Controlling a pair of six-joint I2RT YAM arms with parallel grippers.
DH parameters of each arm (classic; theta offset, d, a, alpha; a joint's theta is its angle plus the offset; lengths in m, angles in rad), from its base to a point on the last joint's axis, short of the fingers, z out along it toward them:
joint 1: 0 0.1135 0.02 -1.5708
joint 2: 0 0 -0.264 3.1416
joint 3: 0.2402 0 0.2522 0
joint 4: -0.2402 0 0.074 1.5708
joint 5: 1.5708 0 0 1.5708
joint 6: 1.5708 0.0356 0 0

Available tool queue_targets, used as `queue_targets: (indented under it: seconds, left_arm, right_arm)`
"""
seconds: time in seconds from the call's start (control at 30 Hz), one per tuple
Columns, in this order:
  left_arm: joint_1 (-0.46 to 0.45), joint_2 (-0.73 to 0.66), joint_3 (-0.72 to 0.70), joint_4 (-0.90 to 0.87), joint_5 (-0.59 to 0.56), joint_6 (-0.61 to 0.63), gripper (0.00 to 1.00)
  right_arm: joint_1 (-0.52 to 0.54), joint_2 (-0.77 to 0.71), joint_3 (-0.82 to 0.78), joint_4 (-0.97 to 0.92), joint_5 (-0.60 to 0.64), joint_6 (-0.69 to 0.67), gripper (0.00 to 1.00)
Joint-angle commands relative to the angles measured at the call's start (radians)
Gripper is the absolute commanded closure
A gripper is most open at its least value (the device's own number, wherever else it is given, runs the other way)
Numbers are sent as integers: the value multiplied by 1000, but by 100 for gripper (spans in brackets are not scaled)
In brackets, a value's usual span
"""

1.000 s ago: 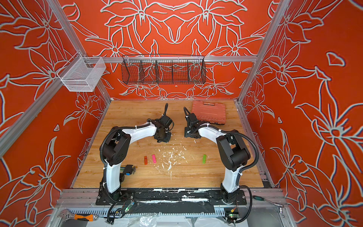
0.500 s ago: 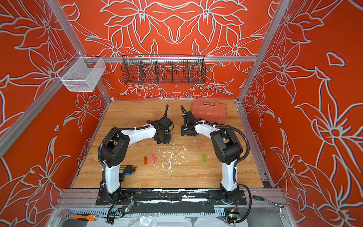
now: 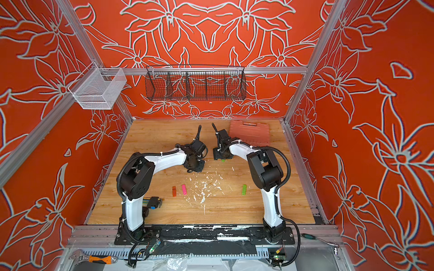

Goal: Close the usb drive cover
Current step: Adjust the cover at the center of the board.

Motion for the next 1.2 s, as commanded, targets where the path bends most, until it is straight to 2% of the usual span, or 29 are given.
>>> queue_targets:
  seconds: [0.0,0.2,0.37,0.67,0.87,1.07,1.17]
  left_arm:
    - [-7,27,-38,-75,27,9,82]
    - [-6,18,-36,-72,29,15,84]
    - [-7,19,-28,-78,25,19,85]
    - [-7,18,-22,-85,25,22,86]
    - [-7,17,-15,-91,26,24,87]
    - [-7,9,-15,-100,20,26,88]
    - [-7,4,-20,-98,18,27,88]
  right_arm:
    - [-4,39,19,-79,-56,-39,33]
    - [-4,-13,-29,-112,-76,-30,34]
    - [6,-60,-73,-147,-62,-48,38]
    - [27,-60,-24,-237,66,-80,42]
    - [28,17,71,-290,131,-76,45]
    - [27,34,95,-235,40,-73,47]
    - [25,66,134,-264,41,-85,48]
